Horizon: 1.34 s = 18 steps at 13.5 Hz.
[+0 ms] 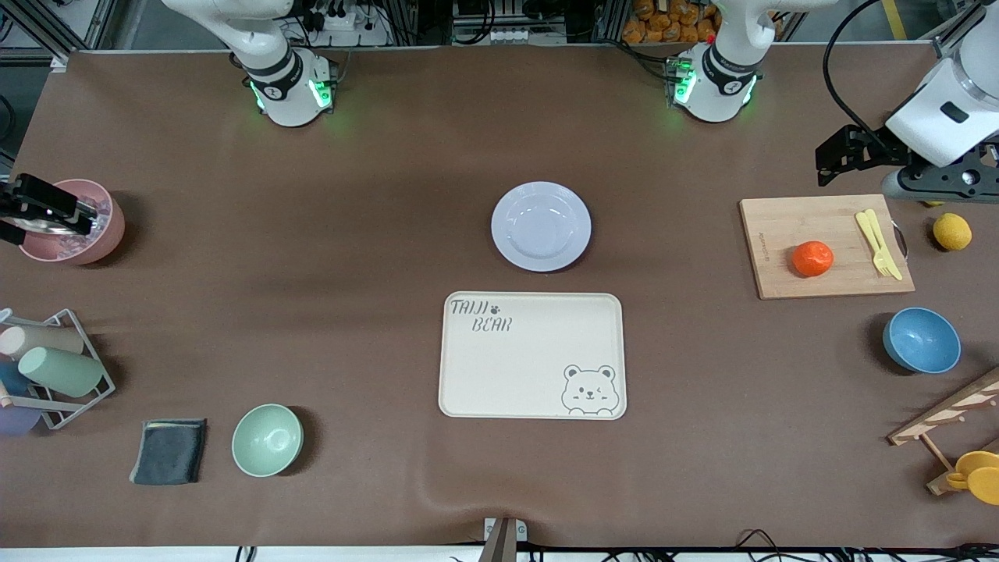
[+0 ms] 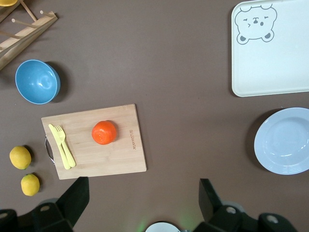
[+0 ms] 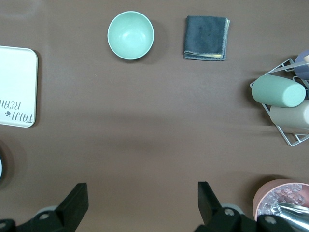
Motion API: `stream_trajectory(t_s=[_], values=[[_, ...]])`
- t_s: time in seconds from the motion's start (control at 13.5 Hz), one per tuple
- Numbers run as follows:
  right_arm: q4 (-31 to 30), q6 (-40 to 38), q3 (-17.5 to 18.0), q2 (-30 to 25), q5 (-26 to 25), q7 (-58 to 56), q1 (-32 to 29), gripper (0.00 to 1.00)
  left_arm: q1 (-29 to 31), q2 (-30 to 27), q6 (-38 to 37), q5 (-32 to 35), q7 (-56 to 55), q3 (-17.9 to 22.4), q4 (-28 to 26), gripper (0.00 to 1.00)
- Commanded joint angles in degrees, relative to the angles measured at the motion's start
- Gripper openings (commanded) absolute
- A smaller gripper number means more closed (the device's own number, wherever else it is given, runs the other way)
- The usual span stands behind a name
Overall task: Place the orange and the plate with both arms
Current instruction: 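Move the left gripper down over the orange on the cutting board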
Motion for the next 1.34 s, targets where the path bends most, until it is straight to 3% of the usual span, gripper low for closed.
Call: stream_trajectory(t_s=[0.0, 0.67, 0.89, 1.26], values=[[0.72, -0.57, 0.18, 0.16, 0.07, 0.27, -0.14, 1.0, 0.12, -0.54, -1.05, -1.34, 1.1, 0.24, 0.59, 1.0], [0.81, -0.48, 0.18, 0.16, 0.07, 0.27, -0.23, 1.0, 0.29, 6.23, -0.79, -0.2, 0.22, 0.5, 0.68, 1.0], [0.81, 0.05, 0.18, 0.34, 0.07, 0.53, 0.21, 1.0, 2.83, 7.55, 0.79, 0.5, 0.31, 0.42, -2.04, 1.0], [0.81, 0.05, 0.18, 0.51, 0.07, 0.27, -0.32, 1.0, 5.73, 7.55, 10.0, 4.19, 1.28, 0.33, -10.21, 1.0]])
